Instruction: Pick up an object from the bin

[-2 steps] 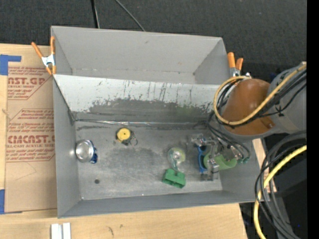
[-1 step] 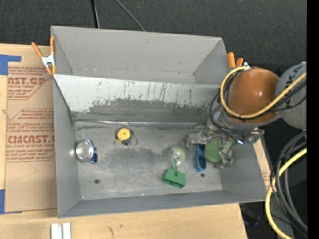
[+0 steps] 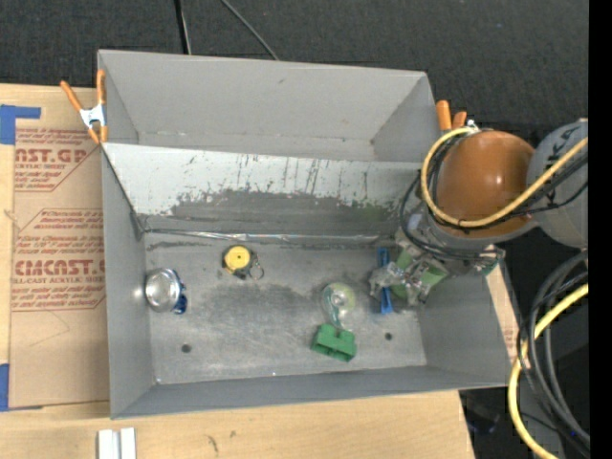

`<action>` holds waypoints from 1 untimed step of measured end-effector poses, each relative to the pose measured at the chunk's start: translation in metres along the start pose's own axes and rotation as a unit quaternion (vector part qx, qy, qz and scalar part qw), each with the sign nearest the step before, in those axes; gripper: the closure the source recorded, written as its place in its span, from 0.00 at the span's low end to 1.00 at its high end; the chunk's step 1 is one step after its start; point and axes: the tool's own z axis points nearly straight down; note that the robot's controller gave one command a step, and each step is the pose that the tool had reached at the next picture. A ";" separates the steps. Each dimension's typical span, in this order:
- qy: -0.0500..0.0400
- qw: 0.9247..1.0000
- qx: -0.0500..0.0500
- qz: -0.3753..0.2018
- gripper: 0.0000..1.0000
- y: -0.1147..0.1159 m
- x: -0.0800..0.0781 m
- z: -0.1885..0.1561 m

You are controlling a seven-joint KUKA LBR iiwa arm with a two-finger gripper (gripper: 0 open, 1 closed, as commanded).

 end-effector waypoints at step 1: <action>0.001 1.000 0.005 -0.023 1.00 0.014 -0.024 -0.158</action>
Offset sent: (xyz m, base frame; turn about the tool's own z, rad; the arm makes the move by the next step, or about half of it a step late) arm 0.0007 0.0249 0.1539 -0.0468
